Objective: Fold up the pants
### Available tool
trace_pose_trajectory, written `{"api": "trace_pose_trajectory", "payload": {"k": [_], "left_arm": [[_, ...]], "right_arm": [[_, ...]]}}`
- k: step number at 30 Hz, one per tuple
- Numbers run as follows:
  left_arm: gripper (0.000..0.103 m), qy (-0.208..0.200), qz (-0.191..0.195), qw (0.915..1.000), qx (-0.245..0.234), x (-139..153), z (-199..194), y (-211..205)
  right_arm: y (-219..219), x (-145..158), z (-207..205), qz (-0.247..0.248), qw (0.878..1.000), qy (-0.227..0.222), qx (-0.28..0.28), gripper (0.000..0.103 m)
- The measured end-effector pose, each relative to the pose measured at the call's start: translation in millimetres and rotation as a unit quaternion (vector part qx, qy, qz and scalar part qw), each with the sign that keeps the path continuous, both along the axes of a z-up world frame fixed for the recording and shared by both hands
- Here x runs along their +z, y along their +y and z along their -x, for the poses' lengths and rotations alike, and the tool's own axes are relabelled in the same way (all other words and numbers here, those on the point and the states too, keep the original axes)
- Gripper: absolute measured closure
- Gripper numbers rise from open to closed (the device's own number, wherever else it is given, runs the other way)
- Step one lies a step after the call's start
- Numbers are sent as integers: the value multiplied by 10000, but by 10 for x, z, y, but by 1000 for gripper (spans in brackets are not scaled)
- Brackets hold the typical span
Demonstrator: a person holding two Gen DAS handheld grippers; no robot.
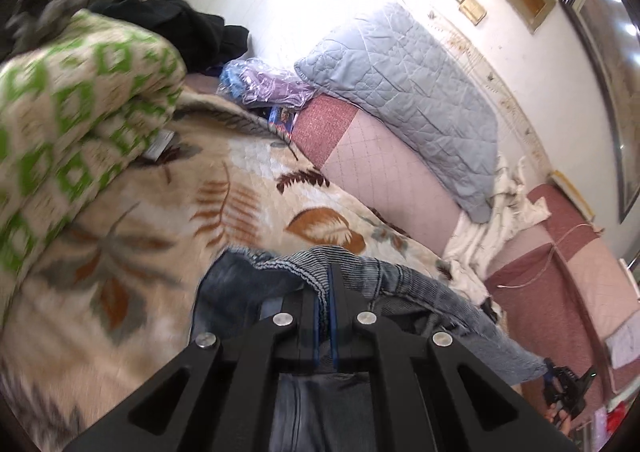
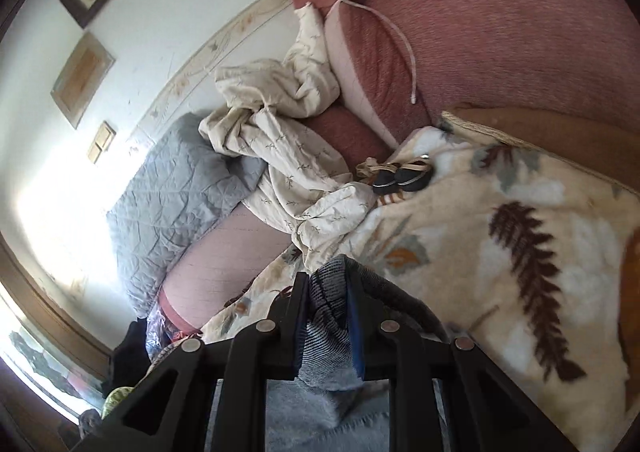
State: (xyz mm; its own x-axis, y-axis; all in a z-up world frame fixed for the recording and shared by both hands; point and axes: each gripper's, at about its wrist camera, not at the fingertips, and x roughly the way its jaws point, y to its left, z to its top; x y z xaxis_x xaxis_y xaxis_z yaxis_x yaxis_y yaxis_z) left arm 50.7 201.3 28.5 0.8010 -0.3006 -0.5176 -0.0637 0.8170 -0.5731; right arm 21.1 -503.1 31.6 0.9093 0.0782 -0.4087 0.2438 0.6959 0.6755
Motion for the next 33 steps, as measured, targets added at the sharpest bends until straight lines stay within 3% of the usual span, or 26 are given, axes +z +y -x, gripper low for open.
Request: {"api": "trace_pose_trajectory", "payload": {"k": [3,9,14,23,33], "left_arm": [[100,35,69,10000,-26,-92,320,25],[100,472,-16,9988,-131,-368,752,-25],[99,642,-99,9979,-83,-448,955,-21],[99,792,-33,9968,-40,-486,1146,26],[99,1049,-90,9944,-19,-569,1273,2]], "right_arm": [[-56,-108,329,-231,9997,-4,-23,84],[-140,-393,814,-512,9978,420,62,84],[-144,-498,1063,-318,9966,748,144,84],[-211,-729,1210,-396,9924,1157,95,84],[-191,-795,1285,-429,9904,1303,137,84]]}}
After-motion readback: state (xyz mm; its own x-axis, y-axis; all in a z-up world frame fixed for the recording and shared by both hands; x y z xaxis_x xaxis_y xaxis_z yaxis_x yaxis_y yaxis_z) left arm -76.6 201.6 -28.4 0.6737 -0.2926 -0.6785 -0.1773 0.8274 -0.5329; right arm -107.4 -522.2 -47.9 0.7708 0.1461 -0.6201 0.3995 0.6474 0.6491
